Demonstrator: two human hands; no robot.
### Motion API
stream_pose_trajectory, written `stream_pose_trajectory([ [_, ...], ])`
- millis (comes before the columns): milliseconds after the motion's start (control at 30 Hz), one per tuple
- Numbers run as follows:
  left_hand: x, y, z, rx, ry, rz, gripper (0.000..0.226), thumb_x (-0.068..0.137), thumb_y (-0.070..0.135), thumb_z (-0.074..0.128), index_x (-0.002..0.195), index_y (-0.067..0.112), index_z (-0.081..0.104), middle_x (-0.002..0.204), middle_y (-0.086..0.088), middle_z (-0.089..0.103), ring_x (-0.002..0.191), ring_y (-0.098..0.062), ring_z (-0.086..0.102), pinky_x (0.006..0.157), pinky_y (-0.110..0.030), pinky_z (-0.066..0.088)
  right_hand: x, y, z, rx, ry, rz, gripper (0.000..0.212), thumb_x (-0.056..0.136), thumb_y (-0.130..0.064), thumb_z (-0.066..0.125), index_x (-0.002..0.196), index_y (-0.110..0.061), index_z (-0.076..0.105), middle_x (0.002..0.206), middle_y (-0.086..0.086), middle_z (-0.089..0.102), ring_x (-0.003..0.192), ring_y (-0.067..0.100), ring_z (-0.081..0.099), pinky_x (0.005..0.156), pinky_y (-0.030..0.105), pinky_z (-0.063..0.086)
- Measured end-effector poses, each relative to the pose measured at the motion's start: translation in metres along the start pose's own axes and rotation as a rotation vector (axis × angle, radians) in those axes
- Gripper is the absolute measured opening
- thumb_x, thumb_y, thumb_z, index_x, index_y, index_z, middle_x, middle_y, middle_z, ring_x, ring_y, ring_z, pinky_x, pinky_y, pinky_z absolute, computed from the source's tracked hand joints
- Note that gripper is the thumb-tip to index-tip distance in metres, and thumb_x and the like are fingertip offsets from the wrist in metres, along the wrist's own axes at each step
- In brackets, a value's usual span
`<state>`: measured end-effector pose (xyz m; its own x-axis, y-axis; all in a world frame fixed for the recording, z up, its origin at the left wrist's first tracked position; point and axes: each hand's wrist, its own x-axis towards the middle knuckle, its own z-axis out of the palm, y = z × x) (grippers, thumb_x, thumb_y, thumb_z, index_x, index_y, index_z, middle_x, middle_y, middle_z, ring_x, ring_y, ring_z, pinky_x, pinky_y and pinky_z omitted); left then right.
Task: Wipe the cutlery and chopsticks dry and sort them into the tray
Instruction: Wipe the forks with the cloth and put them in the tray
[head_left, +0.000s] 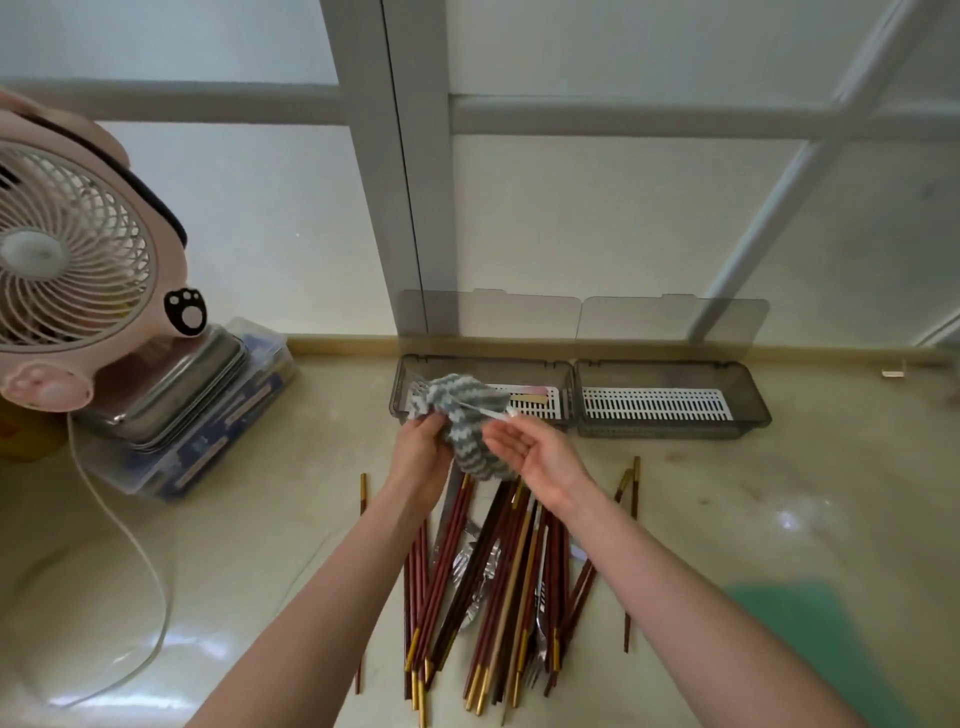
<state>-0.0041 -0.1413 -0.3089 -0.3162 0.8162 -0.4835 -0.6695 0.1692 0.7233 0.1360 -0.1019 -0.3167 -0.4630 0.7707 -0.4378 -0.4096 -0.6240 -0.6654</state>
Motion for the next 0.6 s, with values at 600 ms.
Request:
stream_pose_trajectory([
  [600,-0.002,0.014,0.015,-0.072,0.269,0.133,0.014,0.094,0.004,0.047,0.085,0.005,0.058,0.086,-0.009,0.063,0.076,-0.019,0.062,0.064,-0.028,0.051,-0.015,0.005,-0.019,-0.178,-0.207,0.014,0.032,0.083,-0.019,0.054,0.112,-0.006,0.06,0.085,0.009,0.07,0.069,0.018,0.068,0.061,0.032,0.059],
])
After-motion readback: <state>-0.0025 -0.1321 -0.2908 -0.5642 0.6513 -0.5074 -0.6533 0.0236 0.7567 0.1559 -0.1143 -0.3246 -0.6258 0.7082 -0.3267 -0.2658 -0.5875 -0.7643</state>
